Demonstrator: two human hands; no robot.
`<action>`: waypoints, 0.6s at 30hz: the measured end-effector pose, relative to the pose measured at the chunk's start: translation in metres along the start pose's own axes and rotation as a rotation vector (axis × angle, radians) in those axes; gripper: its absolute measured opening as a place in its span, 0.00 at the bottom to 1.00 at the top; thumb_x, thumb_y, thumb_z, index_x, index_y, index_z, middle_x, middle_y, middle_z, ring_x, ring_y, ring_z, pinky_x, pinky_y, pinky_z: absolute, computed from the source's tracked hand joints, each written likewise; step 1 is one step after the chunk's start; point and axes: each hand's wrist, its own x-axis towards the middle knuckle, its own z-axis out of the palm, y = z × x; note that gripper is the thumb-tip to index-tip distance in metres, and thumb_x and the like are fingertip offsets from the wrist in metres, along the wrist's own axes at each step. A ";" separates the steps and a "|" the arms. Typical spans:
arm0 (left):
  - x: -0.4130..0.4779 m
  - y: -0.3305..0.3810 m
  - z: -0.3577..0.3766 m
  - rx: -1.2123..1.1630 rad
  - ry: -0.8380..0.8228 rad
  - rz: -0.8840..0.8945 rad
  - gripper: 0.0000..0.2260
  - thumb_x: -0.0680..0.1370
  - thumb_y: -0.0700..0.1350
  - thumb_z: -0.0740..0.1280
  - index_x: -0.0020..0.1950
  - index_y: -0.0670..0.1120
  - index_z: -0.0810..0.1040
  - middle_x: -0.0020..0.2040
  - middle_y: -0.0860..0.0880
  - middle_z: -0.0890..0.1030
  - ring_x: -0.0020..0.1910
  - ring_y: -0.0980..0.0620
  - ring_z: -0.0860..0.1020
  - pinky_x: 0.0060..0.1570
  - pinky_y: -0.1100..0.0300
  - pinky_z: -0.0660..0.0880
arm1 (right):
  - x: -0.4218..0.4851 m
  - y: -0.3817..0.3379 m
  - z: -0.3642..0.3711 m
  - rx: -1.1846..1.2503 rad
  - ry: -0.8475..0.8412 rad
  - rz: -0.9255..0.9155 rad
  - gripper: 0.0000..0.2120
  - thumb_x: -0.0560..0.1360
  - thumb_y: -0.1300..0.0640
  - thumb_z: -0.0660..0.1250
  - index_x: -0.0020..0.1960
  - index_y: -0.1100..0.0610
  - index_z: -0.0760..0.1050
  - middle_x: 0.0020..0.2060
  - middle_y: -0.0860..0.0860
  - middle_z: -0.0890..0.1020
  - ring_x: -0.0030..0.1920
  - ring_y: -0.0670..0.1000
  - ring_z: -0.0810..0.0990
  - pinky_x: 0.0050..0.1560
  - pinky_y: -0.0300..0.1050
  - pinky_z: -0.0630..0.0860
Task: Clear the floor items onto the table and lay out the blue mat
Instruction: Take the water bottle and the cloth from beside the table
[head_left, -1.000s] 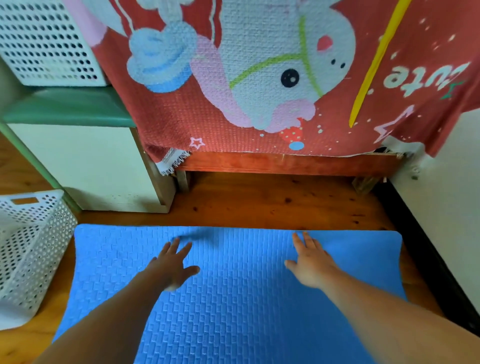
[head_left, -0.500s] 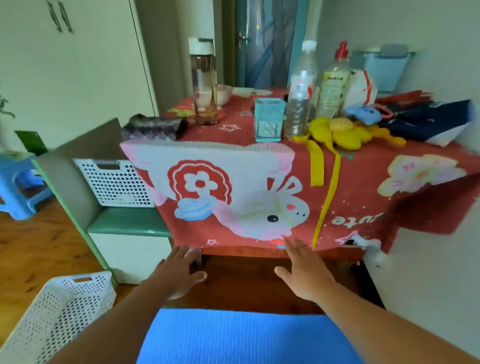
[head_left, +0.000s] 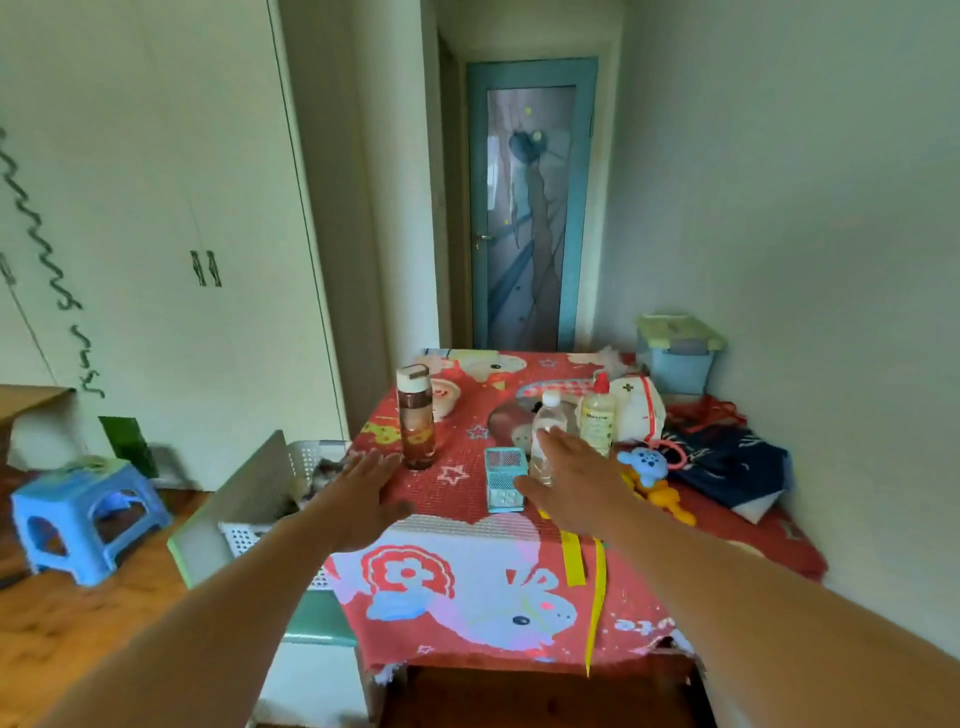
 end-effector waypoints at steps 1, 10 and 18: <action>0.000 0.004 -0.009 -0.006 -0.004 -0.002 0.33 0.76 0.61 0.58 0.76 0.51 0.50 0.78 0.47 0.49 0.76 0.47 0.46 0.75 0.49 0.48 | 0.001 -0.005 -0.011 0.011 -0.002 -0.013 0.37 0.76 0.38 0.57 0.76 0.56 0.50 0.76 0.55 0.56 0.75 0.54 0.55 0.71 0.48 0.56; -0.034 0.054 -0.140 0.004 0.027 -0.097 0.32 0.77 0.60 0.57 0.76 0.51 0.47 0.78 0.48 0.47 0.76 0.47 0.44 0.73 0.51 0.43 | 0.005 -0.043 -0.146 0.107 0.051 -0.037 0.38 0.73 0.34 0.60 0.75 0.50 0.53 0.74 0.51 0.62 0.72 0.55 0.63 0.68 0.52 0.65; -0.049 0.024 -0.157 0.013 0.000 -0.198 0.34 0.75 0.65 0.56 0.76 0.54 0.47 0.78 0.48 0.47 0.76 0.46 0.45 0.74 0.47 0.47 | 0.028 -0.067 -0.149 0.124 -0.024 -0.019 0.41 0.71 0.31 0.60 0.76 0.47 0.48 0.76 0.48 0.57 0.73 0.55 0.62 0.67 0.55 0.67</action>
